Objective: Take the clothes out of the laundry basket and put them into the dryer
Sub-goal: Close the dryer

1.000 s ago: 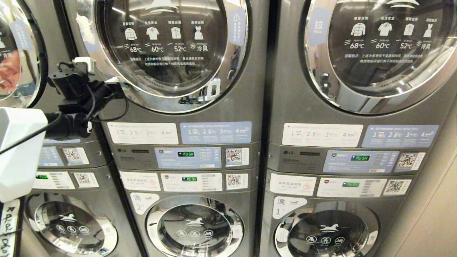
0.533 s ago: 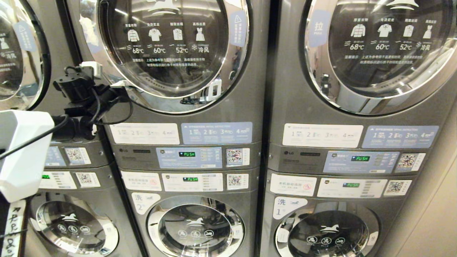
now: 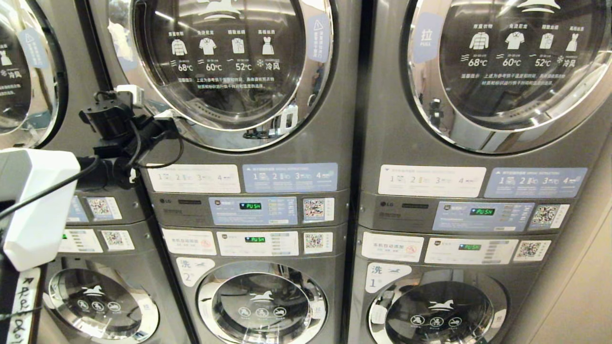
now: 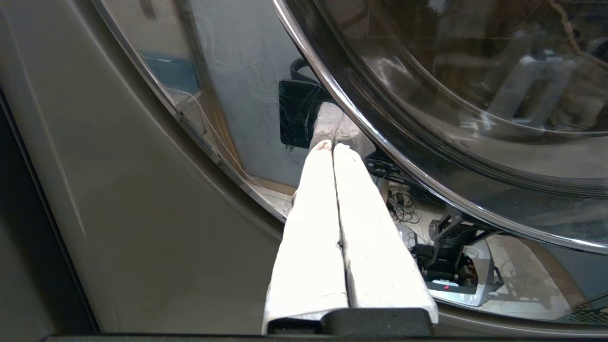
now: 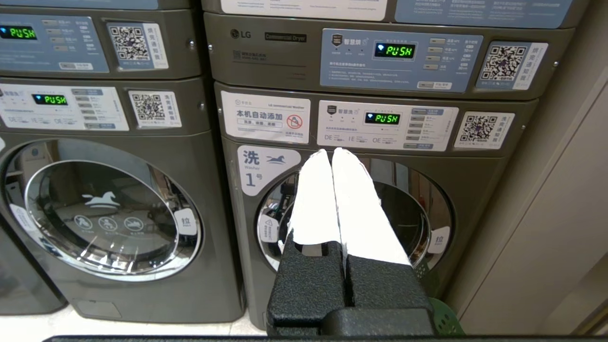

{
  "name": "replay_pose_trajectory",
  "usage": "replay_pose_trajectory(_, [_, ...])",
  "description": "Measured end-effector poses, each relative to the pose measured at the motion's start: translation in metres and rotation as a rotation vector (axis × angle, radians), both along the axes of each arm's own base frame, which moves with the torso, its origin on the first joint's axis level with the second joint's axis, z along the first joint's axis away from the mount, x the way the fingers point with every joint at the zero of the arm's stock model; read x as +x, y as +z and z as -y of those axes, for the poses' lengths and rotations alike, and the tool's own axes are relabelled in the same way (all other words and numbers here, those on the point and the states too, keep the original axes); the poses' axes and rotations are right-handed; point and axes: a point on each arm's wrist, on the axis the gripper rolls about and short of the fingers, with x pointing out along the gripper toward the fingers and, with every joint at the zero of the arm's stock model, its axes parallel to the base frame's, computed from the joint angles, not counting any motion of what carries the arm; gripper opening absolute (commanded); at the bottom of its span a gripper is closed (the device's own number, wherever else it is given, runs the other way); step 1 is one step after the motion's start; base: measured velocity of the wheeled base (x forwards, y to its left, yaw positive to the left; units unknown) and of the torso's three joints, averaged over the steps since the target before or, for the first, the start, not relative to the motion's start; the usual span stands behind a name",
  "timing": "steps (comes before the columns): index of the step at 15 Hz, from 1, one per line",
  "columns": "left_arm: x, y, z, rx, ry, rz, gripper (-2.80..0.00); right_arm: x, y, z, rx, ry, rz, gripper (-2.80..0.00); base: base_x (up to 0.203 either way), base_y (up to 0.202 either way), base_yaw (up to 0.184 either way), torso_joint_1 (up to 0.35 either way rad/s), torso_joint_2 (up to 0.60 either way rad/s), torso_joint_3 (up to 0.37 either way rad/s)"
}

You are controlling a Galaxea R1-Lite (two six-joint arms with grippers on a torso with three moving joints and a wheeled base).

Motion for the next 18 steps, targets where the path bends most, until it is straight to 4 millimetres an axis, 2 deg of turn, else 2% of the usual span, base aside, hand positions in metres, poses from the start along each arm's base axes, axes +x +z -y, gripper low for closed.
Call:
replay_pose_trajectory(2, [-0.008, 0.020, 0.000, -0.003, 0.033, 0.048, -2.80, 0.000, 0.000, 0.000, -0.001, 0.000, 0.000, -2.80, 0.000, 0.000, 0.000, 0.000, 0.00, 0.000])
replay_pose_trajectory(5, [-0.036, 0.070, 0.001, -0.020, 0.113, 0.138, -2.80, 0.000, 0.000, 0.000, -0.001, 0.000, 0.000, -2.80, 0.000, 0.000, 0.000, 0.000, 0.00, 0.000])
replay_pose_trajectory(7, [-0.066, 0.104, -0.001, -0.028, 0.153, 0.184, -2.80, 0.000, 0.000, 0.000, -0.002, 0.001, 0.000, -2.80, 0.000, 0.000, 0.000, 0.000, 0.00, 0.000])
replay_pose_trajectory(9, [-0.106, 0.133, 0.002, -0.032, 0.168, 0.209, -2.80, 0.000, 0.001, 0.000, -0.004, 0.001, 0.000, -2.80, 0.000, 0.000, 0.000, 0.000, 0.00, 0.000])
replay_pose_trajectory(11, [-0.154, 0.148, 0.007, -0.027, 0.167, 0.194, -2.80, 0.000, 0.001, 0.000, -0.005, 0.001, -0.001, -2.80, 0.000, 0.000, 0.000, 0.000, 0.00, 0.000])
replay_pose_trajectory(13, [-0.210, 0.141, 0.013, -0.019, 0.154, 0.119, -2.80, 0.000, 0.001, 0.000, -0.005, 0.002, -0.001, -2.80, 0.000, 0.000, 0.000, 0.000, 0.00, 0.000])
replay_pose_trajectory(14, [-0.239, 0.129, 0.017, -0.014, 0.143, 0.065, -2.80, 0.000, 0.001, 0.000, -0.007, 0.003, -0.001, -2.80, 0.000, 0.000, 0.000, 0.000, 0.00, 0.000])
replay_pose_trajectory(16, [-0.293, 0.089, 0.021, -0.004, 0.129, -0.067, -2.80, 0.000, 0.000, 0.000, -0.010, 0.009, -0.001, -2.80, 0.000, 0.000, 0.000, 0.000, 0.00, 0.000])
replay_pose_trajectory(18, [-0.336, 0.042, 0.023, 0.020, 0.119, -0.202, -2.80, 0.000, 0.000, 0.000, -0.010, 0.005, -0.001, -2.80, 0.000, 0.000, 0.000, 0.000, 0.00, 0.000])
